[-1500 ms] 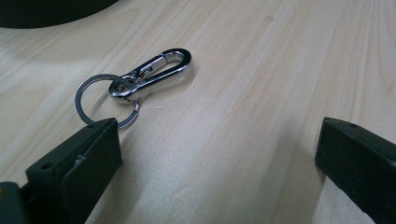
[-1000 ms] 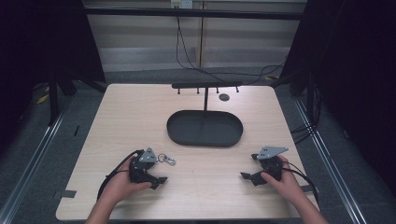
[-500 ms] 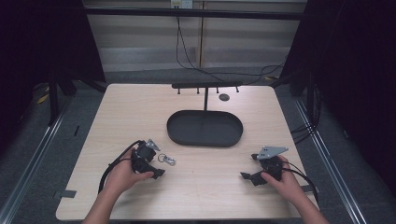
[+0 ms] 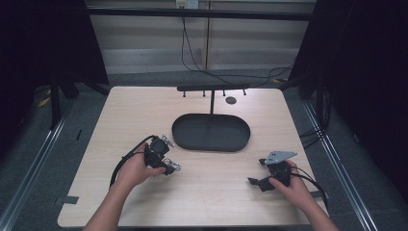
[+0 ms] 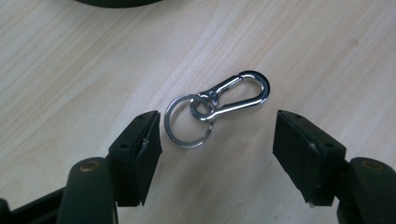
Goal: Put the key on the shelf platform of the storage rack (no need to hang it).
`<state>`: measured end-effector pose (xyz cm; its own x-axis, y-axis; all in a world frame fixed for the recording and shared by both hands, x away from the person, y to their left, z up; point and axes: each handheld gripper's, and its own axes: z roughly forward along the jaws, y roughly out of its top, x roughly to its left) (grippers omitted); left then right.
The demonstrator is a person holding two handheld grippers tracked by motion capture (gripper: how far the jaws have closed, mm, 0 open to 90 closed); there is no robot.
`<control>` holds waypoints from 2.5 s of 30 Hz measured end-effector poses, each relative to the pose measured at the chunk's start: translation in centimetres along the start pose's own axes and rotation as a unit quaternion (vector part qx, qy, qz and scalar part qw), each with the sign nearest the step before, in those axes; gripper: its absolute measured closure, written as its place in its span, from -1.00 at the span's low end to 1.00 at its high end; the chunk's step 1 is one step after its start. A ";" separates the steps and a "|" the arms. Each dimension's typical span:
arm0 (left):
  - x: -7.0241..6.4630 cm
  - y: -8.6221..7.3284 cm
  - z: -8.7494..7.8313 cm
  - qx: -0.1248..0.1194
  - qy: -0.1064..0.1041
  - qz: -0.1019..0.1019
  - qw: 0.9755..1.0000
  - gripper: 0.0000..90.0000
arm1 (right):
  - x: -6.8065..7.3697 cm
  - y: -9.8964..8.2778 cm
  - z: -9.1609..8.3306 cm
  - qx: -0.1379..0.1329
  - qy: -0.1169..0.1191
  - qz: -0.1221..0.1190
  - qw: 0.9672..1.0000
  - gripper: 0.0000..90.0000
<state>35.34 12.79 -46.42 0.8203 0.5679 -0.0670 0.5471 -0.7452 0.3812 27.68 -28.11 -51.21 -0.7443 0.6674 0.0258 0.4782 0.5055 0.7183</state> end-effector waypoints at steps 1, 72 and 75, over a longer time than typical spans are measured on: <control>0.1 0.2 0.1 0.003 0.000 0.000 1.000 -0.29 | 0.0 0.0 0.0 0.000 0.000 0.000 1.000 -0.78; -0.6 3.2 0.5 0.091 -0.023 -0.051 0.994 0.50 | 0.0 0.0 0.0 0.000 0.001 -0.001 1.000 -0.78; -0.6 3.3 0.1 0.088 -0.022 -0.054 0.994 0.50 | 0.0 0.0 0.0 0.000 0.001 0.000 1.000 -0.78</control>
<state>36.71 9.96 -45.18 0.7592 0.6357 -0.1398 0.6503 -0.7321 0.2027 27.69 -28.12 -51.21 -0.7450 0.6665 0.0261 0.4777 0.5058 0.7183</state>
